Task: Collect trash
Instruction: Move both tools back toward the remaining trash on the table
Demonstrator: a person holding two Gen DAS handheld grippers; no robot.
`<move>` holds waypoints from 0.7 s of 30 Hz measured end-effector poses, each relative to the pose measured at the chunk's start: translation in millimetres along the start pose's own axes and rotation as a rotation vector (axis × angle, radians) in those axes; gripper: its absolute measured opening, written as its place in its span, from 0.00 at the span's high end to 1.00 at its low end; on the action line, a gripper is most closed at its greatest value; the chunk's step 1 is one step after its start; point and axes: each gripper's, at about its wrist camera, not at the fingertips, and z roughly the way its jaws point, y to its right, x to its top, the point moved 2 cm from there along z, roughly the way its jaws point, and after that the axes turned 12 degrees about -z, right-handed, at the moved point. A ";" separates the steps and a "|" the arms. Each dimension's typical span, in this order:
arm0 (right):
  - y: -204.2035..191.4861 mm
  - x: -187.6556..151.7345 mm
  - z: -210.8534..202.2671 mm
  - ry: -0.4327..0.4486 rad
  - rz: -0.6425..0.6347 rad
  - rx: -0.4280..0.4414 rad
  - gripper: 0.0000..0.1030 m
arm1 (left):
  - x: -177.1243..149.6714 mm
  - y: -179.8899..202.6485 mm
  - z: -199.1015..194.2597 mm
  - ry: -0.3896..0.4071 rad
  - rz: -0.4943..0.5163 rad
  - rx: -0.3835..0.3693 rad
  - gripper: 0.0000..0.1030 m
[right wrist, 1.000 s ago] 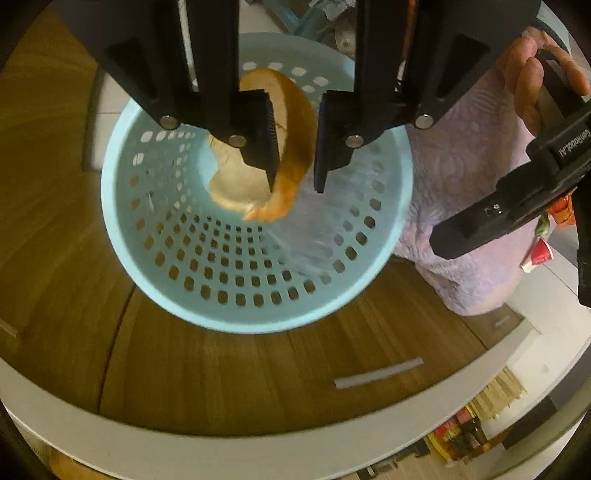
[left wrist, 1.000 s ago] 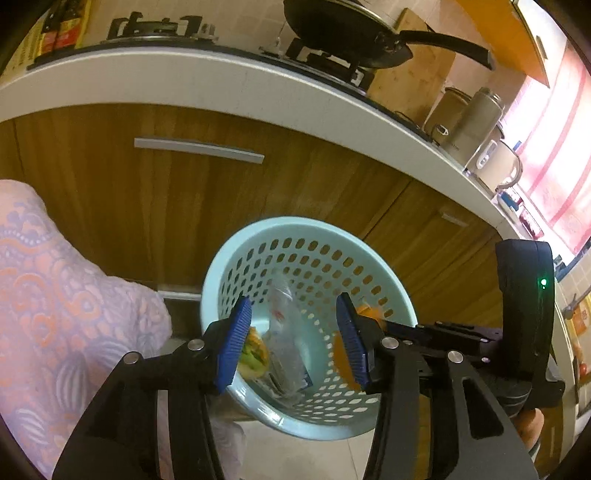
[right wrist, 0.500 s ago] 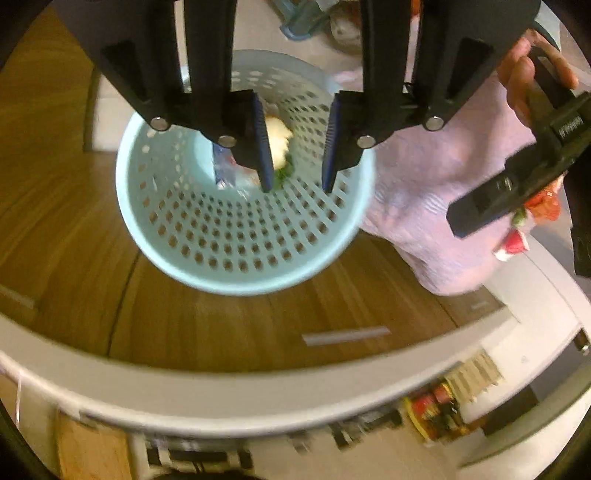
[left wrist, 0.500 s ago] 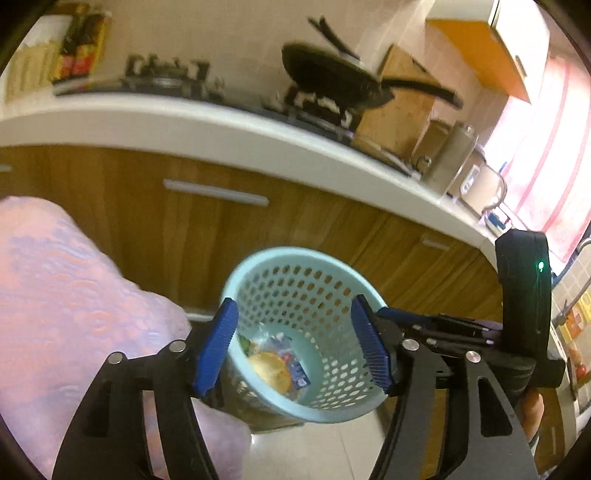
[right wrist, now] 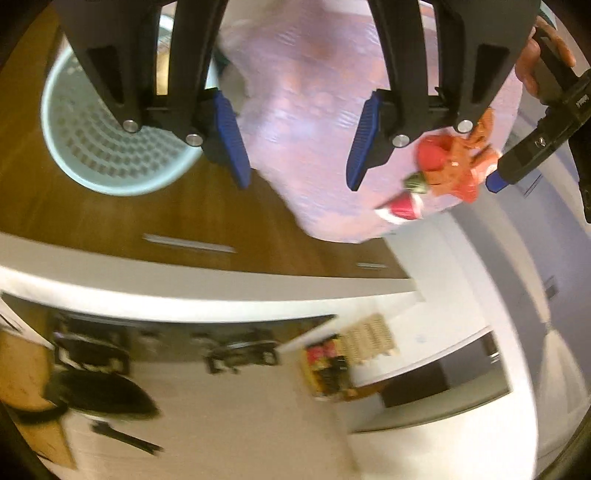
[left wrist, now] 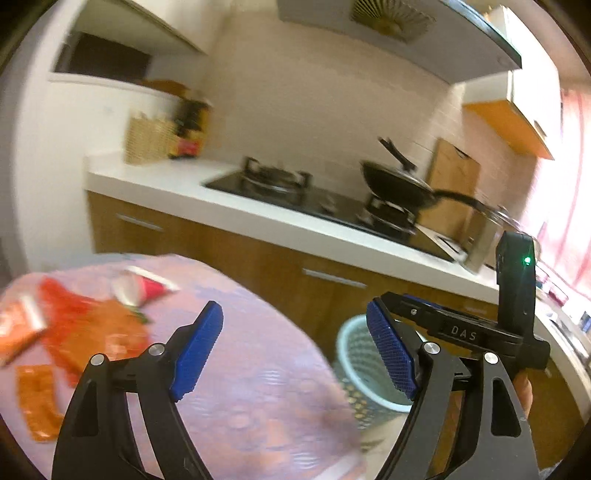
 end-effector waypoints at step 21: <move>-191.2 12.8 128.5 -0.009 -0.260 0.186 0.32 | 0.1 -199.3 -66.2 -0.051 -0.161 0.504 0.16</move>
